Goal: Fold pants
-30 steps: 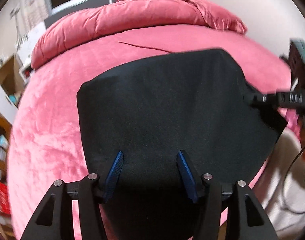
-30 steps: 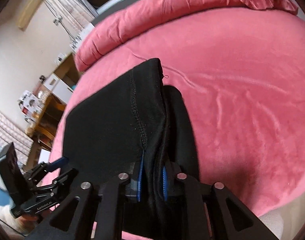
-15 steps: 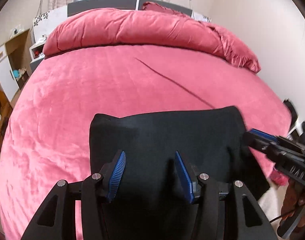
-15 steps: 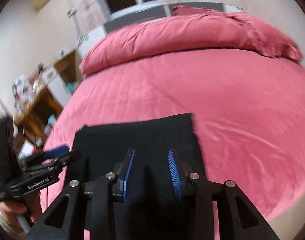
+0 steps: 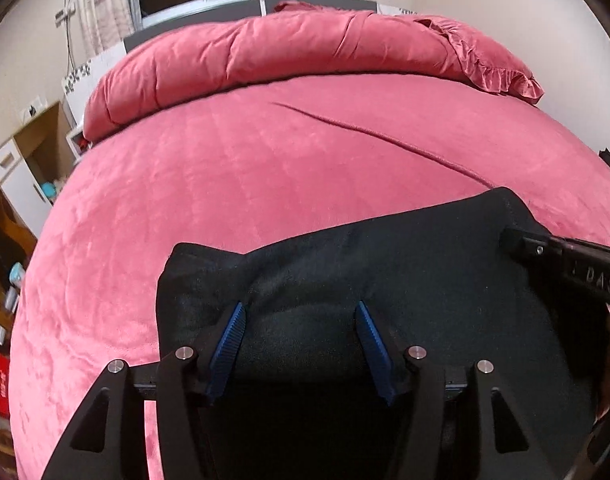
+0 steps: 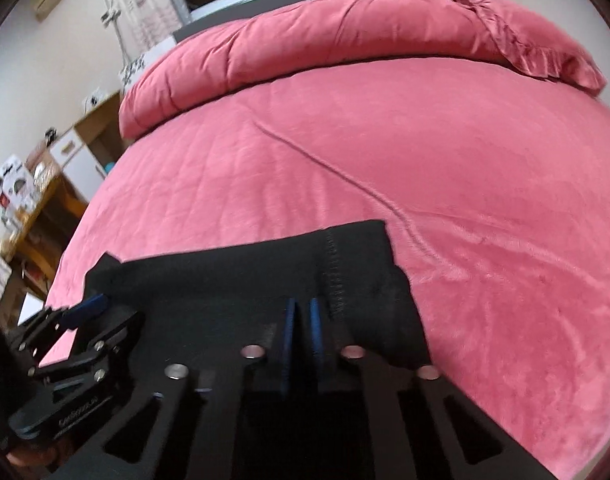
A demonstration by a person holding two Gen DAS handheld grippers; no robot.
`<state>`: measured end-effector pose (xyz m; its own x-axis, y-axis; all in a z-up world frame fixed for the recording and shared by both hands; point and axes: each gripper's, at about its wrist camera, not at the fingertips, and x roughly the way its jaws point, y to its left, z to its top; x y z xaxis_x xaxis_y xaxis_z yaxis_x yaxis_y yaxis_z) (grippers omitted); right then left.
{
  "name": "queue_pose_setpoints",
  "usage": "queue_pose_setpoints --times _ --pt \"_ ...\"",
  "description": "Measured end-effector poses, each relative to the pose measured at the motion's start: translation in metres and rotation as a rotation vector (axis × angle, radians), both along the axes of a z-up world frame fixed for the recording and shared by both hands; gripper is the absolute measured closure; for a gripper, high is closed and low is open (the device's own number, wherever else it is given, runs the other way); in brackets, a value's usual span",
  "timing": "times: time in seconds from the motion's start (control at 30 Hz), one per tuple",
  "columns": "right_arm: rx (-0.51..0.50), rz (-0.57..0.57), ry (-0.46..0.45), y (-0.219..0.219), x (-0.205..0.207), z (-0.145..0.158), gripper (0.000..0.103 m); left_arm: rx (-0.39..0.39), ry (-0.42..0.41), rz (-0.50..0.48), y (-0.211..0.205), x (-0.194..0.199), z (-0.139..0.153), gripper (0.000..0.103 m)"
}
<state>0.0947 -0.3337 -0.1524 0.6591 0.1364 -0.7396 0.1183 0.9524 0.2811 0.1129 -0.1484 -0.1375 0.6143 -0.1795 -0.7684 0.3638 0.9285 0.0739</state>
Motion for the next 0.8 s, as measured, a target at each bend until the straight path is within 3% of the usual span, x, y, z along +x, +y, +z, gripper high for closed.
queue_pose_setpoints --times 0.23,0.37,0.43,0.53,0.57,0.67,0.8 --pt "0.094 0.006 -0.004 -0.011 -0.022 0.01 0.102 -0.059 -0.004 -0.06 0.022 -0.033 0.016 0.044" --pt "0.01 0.006 0.01 -0.007 -0.048 0.014 0.101 -0.106 0.022 -0.052 0.035 -0.065 0.017 0.043" --pt "-0.064 0.01 0.015 -0.006 -0.063 0.014 0.101 -0.091 0.013 -0.07 0.041 -0.086 0.012 0.043" --pt "-0.061 -0.01 0.018 -0.009 -0.081 0.014 0.101 -0.068 -0.027 -0.116 0.047 -0.112 0.012 0.043" --pt "-0.068 -0.033 0.026 -0.01 -0.086 0.015 0.096 -0.07 -0.021 -0.121 0.048 -0.117 0.012 0.043" --pt "-0.059 -0.129 0.043 -0.021 -0.099 0.017 0.065 -0.14 0.032 -0.121 0.061 -0.128 0.014 0.043" --pt "0.045 -0.135 0.053 -0.027 -0.11 0.021 0.065 -0.198 0.036 -0.125 0.077 -0.134 0.023 0.043"
